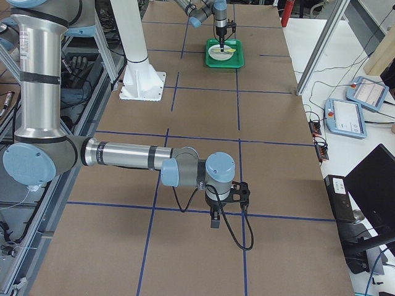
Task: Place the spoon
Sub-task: 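Carry the yellow spoon off the plate and lower it onto the tray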
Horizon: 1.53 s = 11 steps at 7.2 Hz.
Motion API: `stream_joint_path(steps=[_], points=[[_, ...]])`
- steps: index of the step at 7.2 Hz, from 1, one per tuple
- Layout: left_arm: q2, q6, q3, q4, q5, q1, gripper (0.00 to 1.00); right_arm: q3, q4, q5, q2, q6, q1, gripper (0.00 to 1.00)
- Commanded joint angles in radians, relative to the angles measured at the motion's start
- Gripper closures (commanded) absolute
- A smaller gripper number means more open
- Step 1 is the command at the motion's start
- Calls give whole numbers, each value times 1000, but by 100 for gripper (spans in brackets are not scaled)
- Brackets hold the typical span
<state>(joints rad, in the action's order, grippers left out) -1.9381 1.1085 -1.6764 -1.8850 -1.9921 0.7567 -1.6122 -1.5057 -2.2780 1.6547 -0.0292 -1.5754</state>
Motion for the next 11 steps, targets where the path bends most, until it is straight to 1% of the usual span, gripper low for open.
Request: stream_joint_path(steps=[1, 3, 4, 5, 6, 8, 9, 11], points=[[-41, 39, 20, 23, 4, -48, 100, 0, -1, 0, 0, 0, 0, 0], [-82, 65, 70, 23, 4, -77, 100, 0, -1, 0, -1, 0, 0, 0], [-82, 63, 72, 21, 3, -80, 100, 0, 1, 0, -1, 0, 0, 0], [-78, 60, 70, 23, 3, -80, 77, 0, -1, 0, -1, 0, 0, 0], [-76, 54, 70, 23, 3, -80, 58, 0, 1, 0, 0, 0, 0, 0], [-71, 51, 60, 24, 1, -79, 54, 0, 1, 0, -1, 0, 0, 0], [-70, 50, 46, 29, -1, -71, 48, 0, 1, 0, -1, 0, 0, 0], [-65, 60, -24, 37, -1, -37, 0, 0, -1, 0, -1, 0, 0, 0]])
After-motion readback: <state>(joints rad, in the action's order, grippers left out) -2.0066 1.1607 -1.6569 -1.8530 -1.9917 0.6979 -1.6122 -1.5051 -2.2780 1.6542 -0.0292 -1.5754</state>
